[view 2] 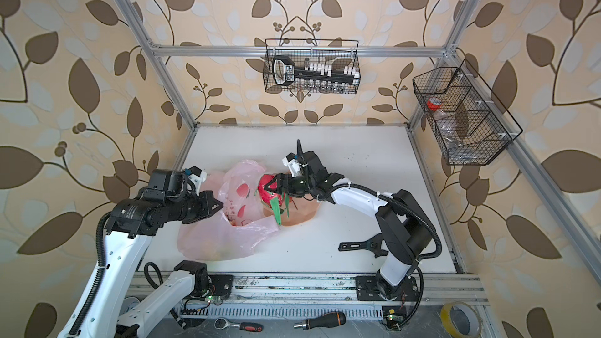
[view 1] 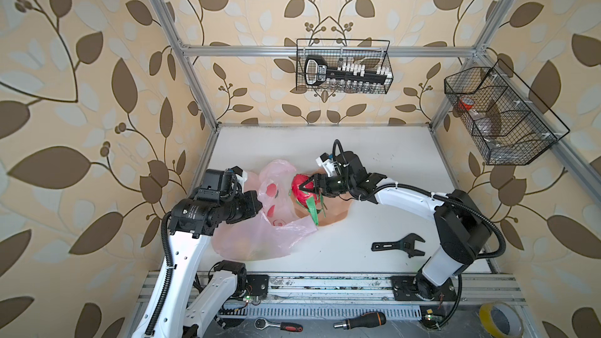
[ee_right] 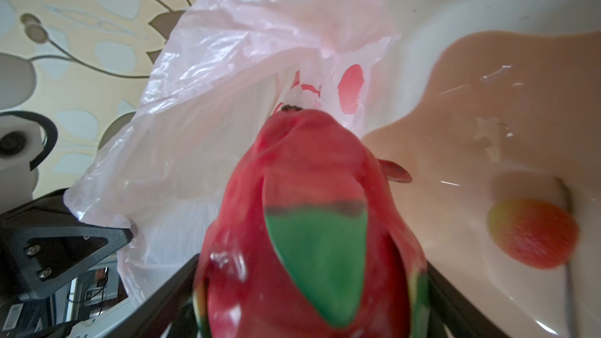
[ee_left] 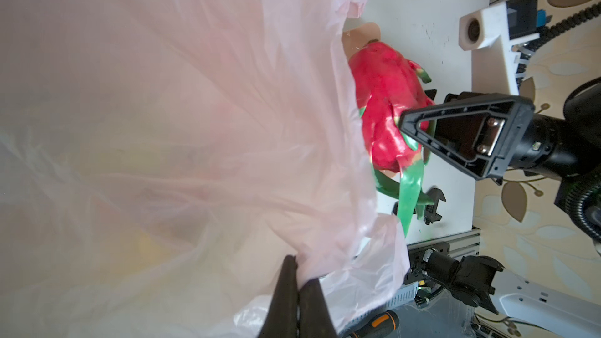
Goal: Place the fruits into the plastic bag
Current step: 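Carry the red dragon fruit with the right gripper into the bag mouth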
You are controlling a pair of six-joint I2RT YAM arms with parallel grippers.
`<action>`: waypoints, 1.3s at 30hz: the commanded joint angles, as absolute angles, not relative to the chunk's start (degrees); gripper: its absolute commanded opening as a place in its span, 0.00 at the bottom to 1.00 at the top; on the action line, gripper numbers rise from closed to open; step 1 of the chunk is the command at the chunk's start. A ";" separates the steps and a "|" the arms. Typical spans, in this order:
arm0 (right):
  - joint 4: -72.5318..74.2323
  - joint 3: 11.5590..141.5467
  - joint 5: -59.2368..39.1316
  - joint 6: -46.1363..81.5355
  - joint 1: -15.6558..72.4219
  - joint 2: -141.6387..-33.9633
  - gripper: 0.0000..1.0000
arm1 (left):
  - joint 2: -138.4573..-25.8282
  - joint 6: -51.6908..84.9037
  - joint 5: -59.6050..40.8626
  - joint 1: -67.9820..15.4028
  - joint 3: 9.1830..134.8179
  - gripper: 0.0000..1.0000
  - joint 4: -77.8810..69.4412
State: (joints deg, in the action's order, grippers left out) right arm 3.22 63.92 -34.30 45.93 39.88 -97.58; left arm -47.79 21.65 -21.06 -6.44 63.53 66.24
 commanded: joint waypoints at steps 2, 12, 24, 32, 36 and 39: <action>7.87 69.18 -39.02 46.81 43.54 -100.69 0.51 | -48.21 22.67 -23.28 -6.88 65.92 0.00 64.87; 15.62 76.49 -39.04 54.54 47.84 -109.88 0.48 | -48.51 23.19 -24.70 -6.89 65.64 0.00 63.59; 14.77 85.85 -37.32 58.55 47.89 -118.41 0.47 | -48.18 23.37 -26.23 -6.87 64.58 0.00 62.50; 16.48 85.54 -34.41 61.35 50.03 -119.84 0.47 | -51.42 21.79 -24.89 -6.86 69.08 0.00 63.86; 17.45 85.17 -32.76 63.19 52.07 -120.15 0.47 | -51.81 22.32 -25.33 -6.86 68.63 0.00 62.90; 18.93 84.75 -31.56 65.14 53.88 -120.34 0.48 | -51.75 22.63 -25.57 -6.86 67.98 0.00 62.24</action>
